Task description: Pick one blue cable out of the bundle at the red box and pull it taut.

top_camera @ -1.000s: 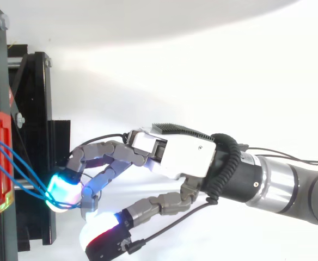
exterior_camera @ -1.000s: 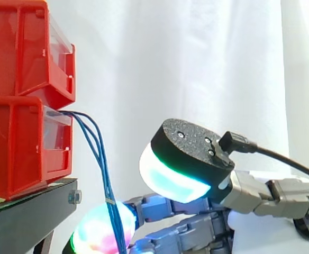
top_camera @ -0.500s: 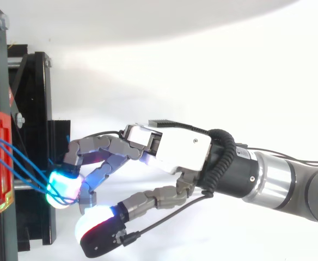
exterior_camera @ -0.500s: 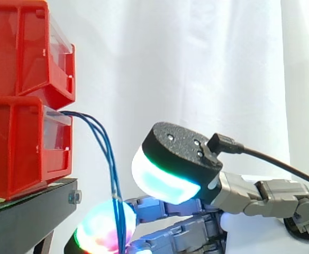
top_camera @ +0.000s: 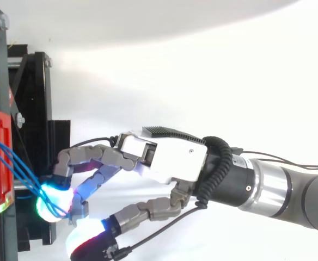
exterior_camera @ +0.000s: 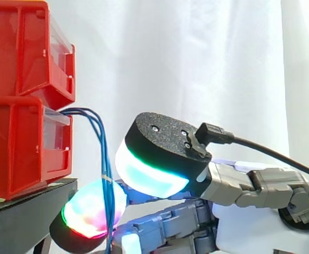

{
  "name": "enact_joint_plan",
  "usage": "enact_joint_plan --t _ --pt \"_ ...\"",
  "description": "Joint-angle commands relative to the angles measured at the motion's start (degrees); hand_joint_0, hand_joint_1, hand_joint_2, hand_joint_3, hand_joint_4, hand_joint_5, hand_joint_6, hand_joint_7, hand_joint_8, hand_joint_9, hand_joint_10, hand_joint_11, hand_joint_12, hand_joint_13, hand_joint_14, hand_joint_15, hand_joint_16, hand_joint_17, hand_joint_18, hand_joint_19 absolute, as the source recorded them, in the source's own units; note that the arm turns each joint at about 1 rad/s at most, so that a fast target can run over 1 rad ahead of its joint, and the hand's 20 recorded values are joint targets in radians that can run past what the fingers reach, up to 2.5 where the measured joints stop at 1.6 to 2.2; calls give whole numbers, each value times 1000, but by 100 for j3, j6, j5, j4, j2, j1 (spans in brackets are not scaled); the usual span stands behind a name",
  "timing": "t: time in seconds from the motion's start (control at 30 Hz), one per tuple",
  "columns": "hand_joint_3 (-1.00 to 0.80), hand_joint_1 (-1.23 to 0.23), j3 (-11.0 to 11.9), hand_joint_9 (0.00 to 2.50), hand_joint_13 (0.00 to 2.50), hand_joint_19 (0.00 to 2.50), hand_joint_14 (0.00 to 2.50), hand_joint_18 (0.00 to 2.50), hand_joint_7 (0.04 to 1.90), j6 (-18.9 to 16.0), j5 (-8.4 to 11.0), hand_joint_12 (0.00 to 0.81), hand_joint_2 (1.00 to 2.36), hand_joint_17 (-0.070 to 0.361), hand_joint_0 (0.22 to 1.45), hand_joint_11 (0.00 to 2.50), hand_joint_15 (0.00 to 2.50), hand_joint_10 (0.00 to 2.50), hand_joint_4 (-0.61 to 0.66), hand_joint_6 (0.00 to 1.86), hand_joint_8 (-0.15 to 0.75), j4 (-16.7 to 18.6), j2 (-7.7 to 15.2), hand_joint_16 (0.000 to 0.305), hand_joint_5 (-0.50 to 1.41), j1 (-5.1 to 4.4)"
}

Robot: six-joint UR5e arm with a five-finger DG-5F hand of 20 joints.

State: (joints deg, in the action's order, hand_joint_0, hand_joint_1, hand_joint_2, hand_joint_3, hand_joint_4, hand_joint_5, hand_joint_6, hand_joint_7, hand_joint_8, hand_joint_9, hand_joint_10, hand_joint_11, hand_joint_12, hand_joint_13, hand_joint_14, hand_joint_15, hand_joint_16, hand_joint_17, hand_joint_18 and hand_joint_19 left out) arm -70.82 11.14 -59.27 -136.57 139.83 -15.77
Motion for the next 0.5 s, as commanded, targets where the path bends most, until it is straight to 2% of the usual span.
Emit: enact_joint_plan --t 0.0,0.03,0.13,0.17,0.27,0.33,0.47 --pt "-470 -722 7 958 490 316 11 392 1236 20 3 352 1002 119 596 994 276 19 180 501 315 86 10 53 -89 4" --pt "-453 -719 7 970 493 307 12 401 1296 20 3 353 1003 118 605 1017 272 19 155 502 309 60 18 53 -83 4" --pt "-373 -701 7 983 510 314 11 418 1194 -59 -5 354 1009 118 620 1069 278 19 98 619 312 -28 10 52 -115 21" --pt "-339 -690 7 985 513 320 11 421 1085 -95 -5 353 1011 118 617 1077 289 18 118 688 314 -28 10 53 -134 30" --pt "-248 -674 7 975 518 319 11 431 1047 -103 -5 357 1015 120 605 1121 293 16 119 771 316 -28 10 53 -162 39" --pt "-211 -707 7 974 520 314 11 438 949 -112 -5 357 1016 120 612 1137 293 16 128 845 319 -37 10 53 -188 39" --pt "-168 -705 7 992 524 327 11 441 903 -218 -14 359 1018 121 603 1163 304 14 144 882 319 -125 10 54 -192 56"
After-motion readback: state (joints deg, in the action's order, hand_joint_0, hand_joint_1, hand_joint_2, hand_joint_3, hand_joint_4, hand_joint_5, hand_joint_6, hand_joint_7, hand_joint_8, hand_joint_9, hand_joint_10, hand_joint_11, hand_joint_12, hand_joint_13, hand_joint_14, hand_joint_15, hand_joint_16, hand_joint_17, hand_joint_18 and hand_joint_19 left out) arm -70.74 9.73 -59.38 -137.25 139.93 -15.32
